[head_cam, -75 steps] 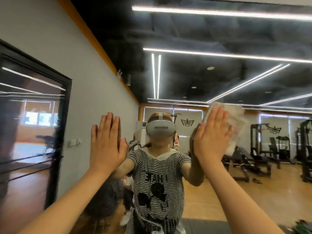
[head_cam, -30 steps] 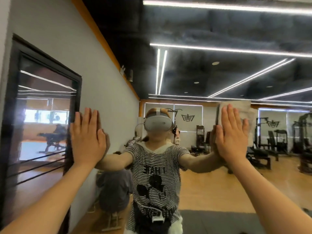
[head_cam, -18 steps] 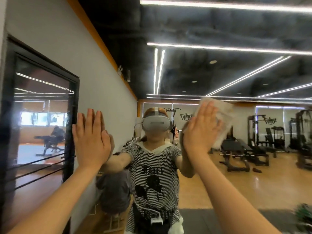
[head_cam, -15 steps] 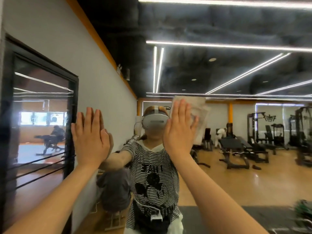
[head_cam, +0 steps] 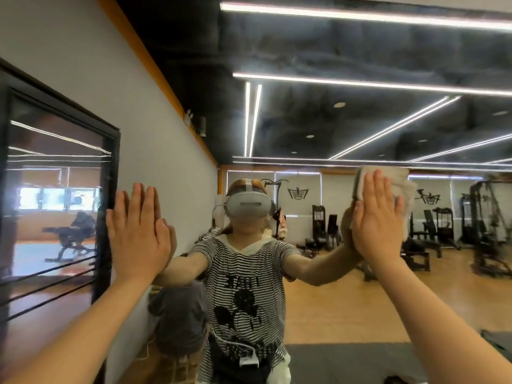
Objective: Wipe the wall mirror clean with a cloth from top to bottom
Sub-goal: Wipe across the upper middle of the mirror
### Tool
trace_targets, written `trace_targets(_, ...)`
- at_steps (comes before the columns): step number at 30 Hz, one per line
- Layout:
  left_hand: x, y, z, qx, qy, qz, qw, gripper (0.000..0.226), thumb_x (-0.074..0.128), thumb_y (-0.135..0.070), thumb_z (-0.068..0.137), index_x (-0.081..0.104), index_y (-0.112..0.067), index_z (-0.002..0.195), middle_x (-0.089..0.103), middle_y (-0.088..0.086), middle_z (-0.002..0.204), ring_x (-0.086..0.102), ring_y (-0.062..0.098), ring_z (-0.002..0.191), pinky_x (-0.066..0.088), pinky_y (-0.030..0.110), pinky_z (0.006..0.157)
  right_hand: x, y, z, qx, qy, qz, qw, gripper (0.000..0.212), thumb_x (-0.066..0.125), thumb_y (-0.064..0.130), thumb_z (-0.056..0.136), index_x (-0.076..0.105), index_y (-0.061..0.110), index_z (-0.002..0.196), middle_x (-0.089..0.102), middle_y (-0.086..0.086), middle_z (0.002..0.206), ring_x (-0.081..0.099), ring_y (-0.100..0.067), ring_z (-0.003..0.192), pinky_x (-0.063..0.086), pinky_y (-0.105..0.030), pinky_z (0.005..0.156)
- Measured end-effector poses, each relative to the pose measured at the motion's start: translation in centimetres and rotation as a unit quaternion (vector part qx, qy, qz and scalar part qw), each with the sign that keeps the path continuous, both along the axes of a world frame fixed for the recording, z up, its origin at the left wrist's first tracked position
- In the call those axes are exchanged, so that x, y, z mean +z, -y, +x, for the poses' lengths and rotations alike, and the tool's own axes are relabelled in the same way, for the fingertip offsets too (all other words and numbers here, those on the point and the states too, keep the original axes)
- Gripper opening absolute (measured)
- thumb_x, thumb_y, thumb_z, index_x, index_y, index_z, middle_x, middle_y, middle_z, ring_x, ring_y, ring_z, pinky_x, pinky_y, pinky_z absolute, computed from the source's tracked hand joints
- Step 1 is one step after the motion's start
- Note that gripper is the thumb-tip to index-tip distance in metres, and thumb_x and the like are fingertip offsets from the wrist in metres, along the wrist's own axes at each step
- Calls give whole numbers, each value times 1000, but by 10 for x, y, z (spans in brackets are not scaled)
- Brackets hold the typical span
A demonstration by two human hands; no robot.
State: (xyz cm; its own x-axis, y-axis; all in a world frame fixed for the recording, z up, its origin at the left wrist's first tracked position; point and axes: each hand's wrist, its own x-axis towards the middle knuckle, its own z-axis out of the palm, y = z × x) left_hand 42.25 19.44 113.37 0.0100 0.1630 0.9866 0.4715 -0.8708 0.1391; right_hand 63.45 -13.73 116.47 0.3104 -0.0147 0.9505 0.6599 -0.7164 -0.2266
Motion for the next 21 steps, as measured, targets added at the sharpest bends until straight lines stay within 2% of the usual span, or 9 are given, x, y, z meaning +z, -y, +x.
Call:
trace_targets(4,-1,0,3,1,1,-7,1000,64,25,-32,93,16,-8,152,20,17,159,16,42,145,7,53,117,12,-40,-21,15,-88,145,985,54,19,27,104,2,19,155,0,0,163,-1,-20,150,-1,-49,121)
trace_targets(7,-2,-1,4,3,-4,1,1000,64,25,-31,93,7,-12,151,18,15,160,15,41,146,2,48,118,20,-72,-45,7,-117,173,978,58,23,24,104,-2,18,155,-2,-2,163,-1,-22,150,3,-53,120)
trace_targets(9,-2,-2,4,6,-2,5,1000,64,25,-31,93,4,-13,151,18,15,160,15,40,146,-7,39,119,21,-93,-66,18,-99,115,988,60,19,25,101,-8,18,154,-8,-3,163,-6,-23,150,-1,-53,120)
trace_targets(11,-2,0,4,5,-2,3,1000,64,25,-31,93,6,-12,151,19,15,159,16,40,145,-9,36,118,17,-120,-91,36,-50,9,998,63,15,24,96,-18,19,150,-18,-3,159,-15,-24,148,-4,-55,119)
trace_targets(13,-2,2,2,2,-6,-8,1000,65,25,-31,93,12,-9,152,19,15,159,15,40,146,-3,44,118,7,-145,-111,70,-8,-94,993,66,12,27,91,-25,20,145,-31,0,152,-27,-21,143,-8,-56,118)
trace_targets(15,-1,4,0,-1,-11,-16,1000,65,25,-31,93,18,-8,152,20,15,159,16,40,145,6,52,116,3,-154,-113,83,10,-139,987,65,12,29,92,-26,21,144,-35,3,148,-31,-18,138,-16,-52,116)
trace_targets(17,0,5,-1,-10,-18,-20,1000,64,26,-32,93,21,-7,152,21,16,159,17,41,145,10,55,115,4,-144,-98,67,64,-160,983,60,14,30,97,-15,21,149,-23,2,154,-22,-18,142,-16,-47,116)
trace_targets(19,1,5,-2,-15,-21,-22,999,64,25,-32,93,23,-6,151,22,17,158,17,41,145,11,56,115,7,-126,-76,52,130,-184,973,57,22,31,99,5,20,152,1,-1,159,2,-20,147,-5,-47,119)
trace_targets(21,1,4,-2,-15,-24,-25,999,65,24,-34,93,24,-6,151,22,16,158,17,41,145,11,55,115,9,-103,-56,48,138,-195,970,55,27,31,100,13,20,152,12,-2,159,12,-20,147,3,-45,118)
